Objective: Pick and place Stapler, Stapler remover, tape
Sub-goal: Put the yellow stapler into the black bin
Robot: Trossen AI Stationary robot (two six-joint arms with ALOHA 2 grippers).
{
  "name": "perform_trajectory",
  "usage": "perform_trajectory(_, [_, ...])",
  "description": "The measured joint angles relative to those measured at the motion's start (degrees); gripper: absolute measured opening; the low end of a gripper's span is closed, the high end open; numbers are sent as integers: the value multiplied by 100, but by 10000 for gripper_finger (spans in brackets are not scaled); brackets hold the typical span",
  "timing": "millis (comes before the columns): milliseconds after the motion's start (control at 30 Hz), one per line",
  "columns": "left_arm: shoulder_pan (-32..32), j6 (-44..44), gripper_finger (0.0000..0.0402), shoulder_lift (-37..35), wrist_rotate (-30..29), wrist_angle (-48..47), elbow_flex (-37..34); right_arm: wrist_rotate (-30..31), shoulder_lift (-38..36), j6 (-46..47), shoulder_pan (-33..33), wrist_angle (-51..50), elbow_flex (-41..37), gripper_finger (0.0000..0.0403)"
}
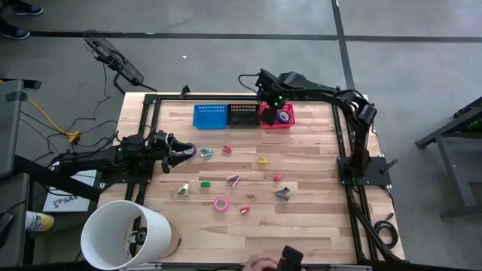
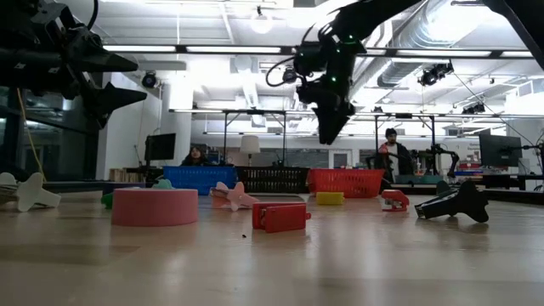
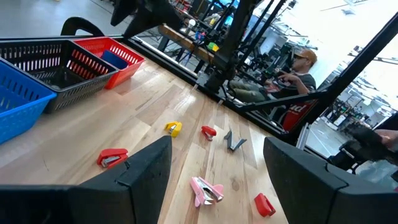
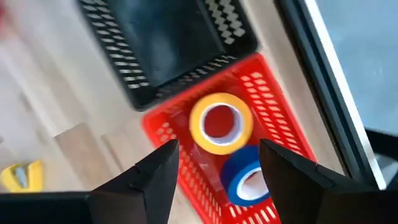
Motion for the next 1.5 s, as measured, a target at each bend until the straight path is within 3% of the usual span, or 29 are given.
perform_trajectory(600, [1,0,250,0,2,0,1,-1169,-4,-195,1099,-868,-111,209])
perform_trajectory(1500, [1,0,250,0,0,0,1,-1102,-4,29,2157,-1350,-116,209])
